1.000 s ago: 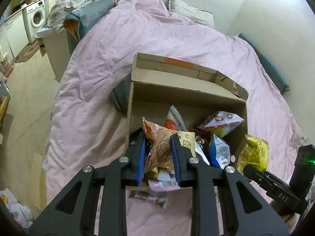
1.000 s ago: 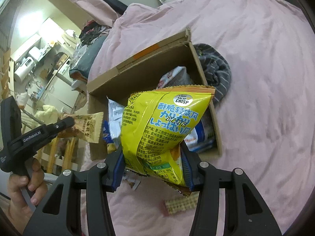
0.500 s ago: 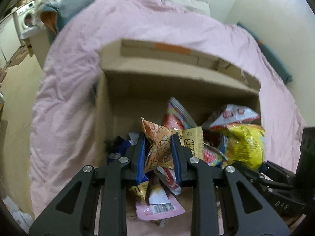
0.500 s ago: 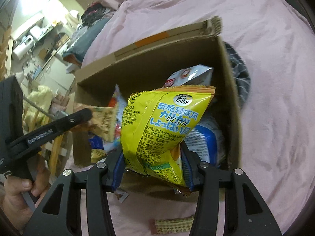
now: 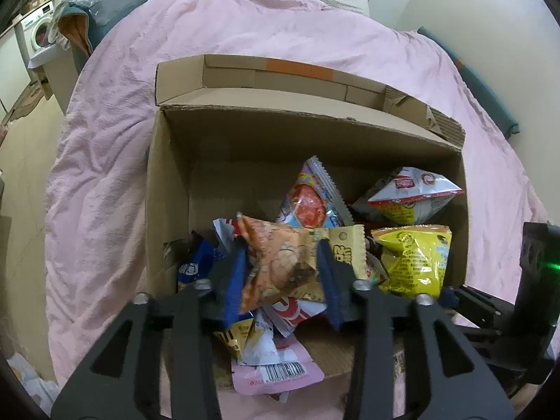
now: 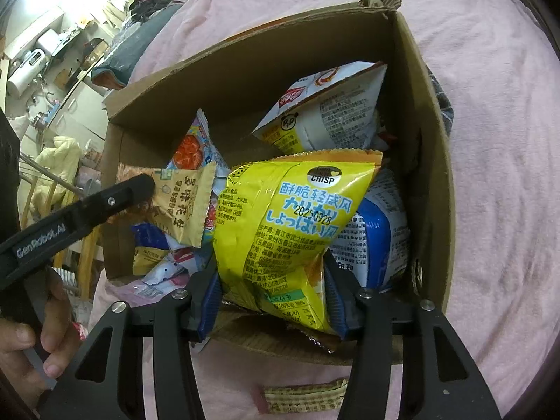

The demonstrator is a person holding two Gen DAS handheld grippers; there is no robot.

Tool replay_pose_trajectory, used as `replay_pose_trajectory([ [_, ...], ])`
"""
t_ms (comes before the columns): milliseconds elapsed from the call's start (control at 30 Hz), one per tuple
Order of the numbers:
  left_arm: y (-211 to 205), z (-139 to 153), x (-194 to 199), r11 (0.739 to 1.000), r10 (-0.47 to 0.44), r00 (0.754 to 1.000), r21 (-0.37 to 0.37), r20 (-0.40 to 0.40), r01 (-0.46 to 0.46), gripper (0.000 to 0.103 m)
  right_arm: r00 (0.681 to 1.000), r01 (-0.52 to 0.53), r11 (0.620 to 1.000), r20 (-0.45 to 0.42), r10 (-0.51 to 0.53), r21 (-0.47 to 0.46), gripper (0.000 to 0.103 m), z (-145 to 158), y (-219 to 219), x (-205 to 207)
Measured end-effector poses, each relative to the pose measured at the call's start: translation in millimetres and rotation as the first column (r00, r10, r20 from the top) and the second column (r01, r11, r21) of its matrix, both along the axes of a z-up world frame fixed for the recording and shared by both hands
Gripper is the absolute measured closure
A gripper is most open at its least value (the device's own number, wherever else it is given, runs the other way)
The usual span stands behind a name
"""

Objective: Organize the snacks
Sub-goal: 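Carry the orange packet and yellow bag over the box with both grippers, then open both grippers to drop the packets into the box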

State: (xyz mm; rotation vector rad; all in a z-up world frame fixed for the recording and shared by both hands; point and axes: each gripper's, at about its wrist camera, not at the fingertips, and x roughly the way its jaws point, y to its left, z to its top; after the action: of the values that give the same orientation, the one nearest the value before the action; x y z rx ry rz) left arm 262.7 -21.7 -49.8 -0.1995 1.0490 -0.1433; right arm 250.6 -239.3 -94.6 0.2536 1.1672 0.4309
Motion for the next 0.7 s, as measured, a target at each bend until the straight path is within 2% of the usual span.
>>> replay_pose_trajectory([
  [100,-0.2,11.8,-7.3,1.0,-0.002,0.999,-0.007,0.045,0.002,0.046,1.0,-0.006,1.0,0.012,0.006,0.009,0.046,4.1,0.3,-1.2],
  [167,-2.7,22.4,-12.0,1.0,-0.011,0.996,0.018,0.087,0.009,0.029,1.0,-0.012,1.0,0.022,0.012,0.009,0.045,6.0,-0.8,-2.8],
  [200,-3.9,26.5,-14.1,0.999,-0.014,0.994,0.032,0.106,0.01,0.026,1.0,-0.01,1.0,0.024,0.01,0.008,0.044,6.2,-2.6,-3.3],
  [267,-6.7,34.4,-18.6,0.998,-0.013,0.988,0.066,0.151,0.003,0.021,1.0,0.0,1.0,0.021,0.0,0.011,0.035,6.7,-4.2,-3.7],
  [333,-8.2,37.7,-20.2,0.996,-0.018,0.985,0.086,0.173,0.003,0.02,1.0,0.012,1.0,0.026,-0.012,0.023,0.03,10.0,-7.3,-4.4],
  [400,-8.3,40.5,-22.0,0.994,-0.018,0.982,0.107,0.188,-0.002,0.02,0.999,0.01,1.0,0.044,-0.011,0.022,0.03,14.8,-10.2,-5.9],
  [533,-6.7,43.6,-25.7,0.991,-0.012,0.977,0.131,0.213,-0.017,0.02,0.994,0.048,0.999,0.1,-0.046,-0.015,0.015,26.7,-17.4,-8.0],
  [700,-2.5,40.9,-25.7,0.989,0.011,0.978,0.14,0.207,-0.04,0.02,0.986,0.086,0.996,0.141,-0.087,0.011,0.011,38.4,-25.5,-8.0],
])
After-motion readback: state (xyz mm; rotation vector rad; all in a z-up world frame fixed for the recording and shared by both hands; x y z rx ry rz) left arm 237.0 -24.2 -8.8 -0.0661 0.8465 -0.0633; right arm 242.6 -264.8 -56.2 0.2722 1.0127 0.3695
